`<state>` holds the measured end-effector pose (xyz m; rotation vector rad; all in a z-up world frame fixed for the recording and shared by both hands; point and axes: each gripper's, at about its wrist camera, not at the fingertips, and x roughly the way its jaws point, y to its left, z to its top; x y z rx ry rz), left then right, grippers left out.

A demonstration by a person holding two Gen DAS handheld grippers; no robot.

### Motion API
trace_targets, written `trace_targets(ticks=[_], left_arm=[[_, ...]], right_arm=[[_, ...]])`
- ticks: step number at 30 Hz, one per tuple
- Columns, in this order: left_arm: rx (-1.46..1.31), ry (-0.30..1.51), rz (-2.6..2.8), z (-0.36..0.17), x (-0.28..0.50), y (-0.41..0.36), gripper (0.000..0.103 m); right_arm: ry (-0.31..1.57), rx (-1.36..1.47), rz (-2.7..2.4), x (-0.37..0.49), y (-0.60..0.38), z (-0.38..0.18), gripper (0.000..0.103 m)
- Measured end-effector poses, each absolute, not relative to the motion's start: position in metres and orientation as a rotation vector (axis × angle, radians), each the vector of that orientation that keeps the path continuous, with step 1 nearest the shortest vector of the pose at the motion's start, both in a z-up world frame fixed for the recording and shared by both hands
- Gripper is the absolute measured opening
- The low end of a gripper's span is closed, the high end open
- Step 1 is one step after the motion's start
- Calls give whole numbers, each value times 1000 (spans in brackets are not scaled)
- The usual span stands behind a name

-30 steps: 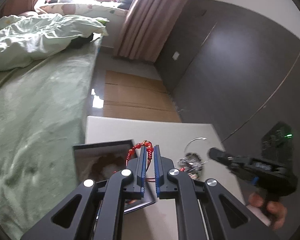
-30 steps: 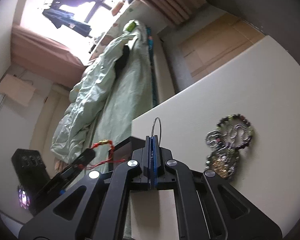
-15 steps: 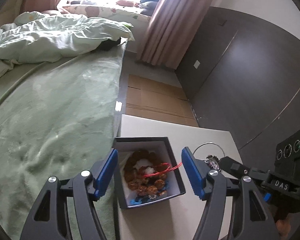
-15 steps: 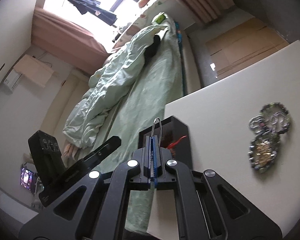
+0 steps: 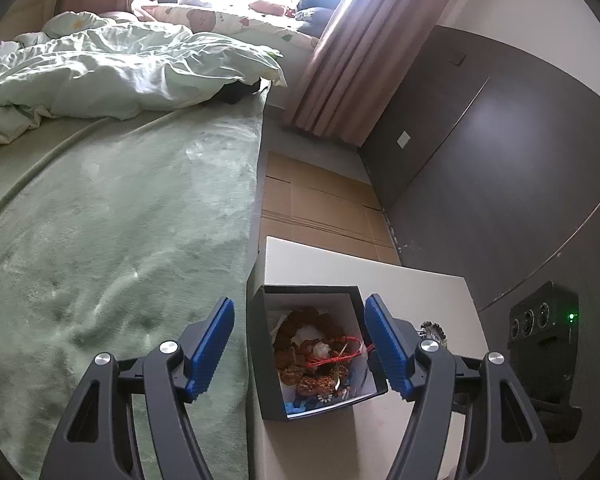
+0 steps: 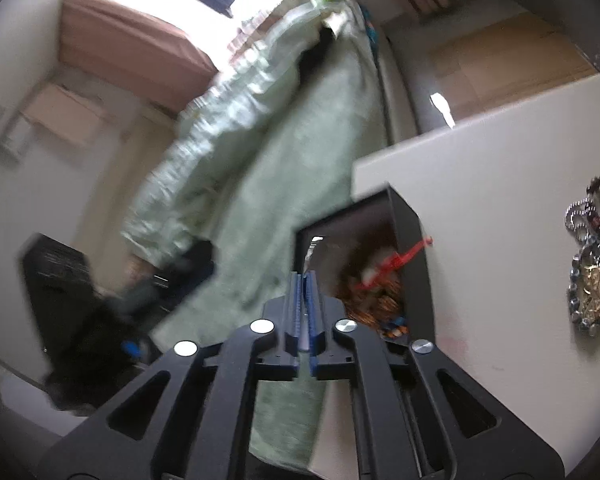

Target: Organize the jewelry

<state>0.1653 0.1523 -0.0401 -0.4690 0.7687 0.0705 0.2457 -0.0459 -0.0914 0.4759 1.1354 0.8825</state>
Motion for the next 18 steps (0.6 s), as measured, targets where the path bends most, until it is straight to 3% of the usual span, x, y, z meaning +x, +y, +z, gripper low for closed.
trace_targets(ticks=[1, 2, 4, 18], left_arm=[[-469, 769, 70, -40, 166, 152, 66], [-471, 769, 69, -40, 166, 152, 66], [-473, 768, 68, -39, 165, 151, 66], [-420, 785, 30, -42, 169, 120, 66]], right_arm=[[1157, 459, 865, 246, -44, -94, 39], [1152, 449, 844, 246, -46, -95, 68], [1098, 446, 804, 243, -55, -89, 88], [982, 522, 713, 242, -140, -64, 88]])
